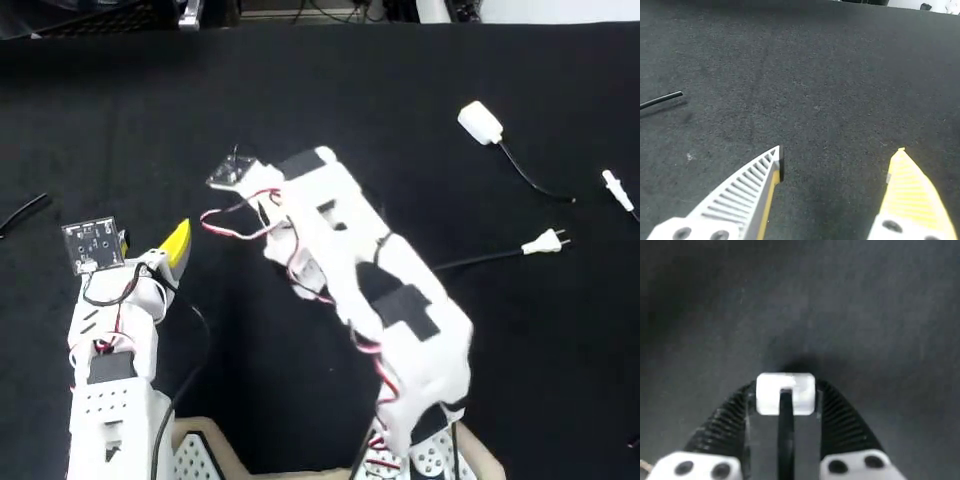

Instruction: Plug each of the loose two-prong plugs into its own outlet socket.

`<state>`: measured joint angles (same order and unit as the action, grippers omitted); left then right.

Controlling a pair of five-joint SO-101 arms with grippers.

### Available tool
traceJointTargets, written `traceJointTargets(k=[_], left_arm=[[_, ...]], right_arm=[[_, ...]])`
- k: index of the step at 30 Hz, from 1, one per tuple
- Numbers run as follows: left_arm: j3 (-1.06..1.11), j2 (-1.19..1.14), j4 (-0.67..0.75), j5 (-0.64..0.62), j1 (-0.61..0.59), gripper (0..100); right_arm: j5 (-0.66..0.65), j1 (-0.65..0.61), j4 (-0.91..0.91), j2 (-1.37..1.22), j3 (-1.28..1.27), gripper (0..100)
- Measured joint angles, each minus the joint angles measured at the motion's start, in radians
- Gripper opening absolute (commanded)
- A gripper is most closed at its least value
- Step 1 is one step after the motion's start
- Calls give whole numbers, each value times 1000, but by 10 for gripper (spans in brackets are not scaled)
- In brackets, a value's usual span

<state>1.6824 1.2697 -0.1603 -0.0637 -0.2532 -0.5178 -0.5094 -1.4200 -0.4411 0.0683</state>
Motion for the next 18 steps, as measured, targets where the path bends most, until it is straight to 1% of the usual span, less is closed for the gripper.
traceJointTargets(k=[5,8,11,13,18], left_arm=[[0,0,0,0,-5,343],[0,0,0,0,-32,343],[0,0,0,0,-44,343],[0,0,0,0,-44,343],[0,0,0,0,-44,343]], right_arm=[[57,0,2,-216,224,15],[91,-2,0,-295,331,16],[100,-2,-41,-358,434,28],[103,-2,-86,-394,500,84],[103,-3,-210,-463,671,286]])
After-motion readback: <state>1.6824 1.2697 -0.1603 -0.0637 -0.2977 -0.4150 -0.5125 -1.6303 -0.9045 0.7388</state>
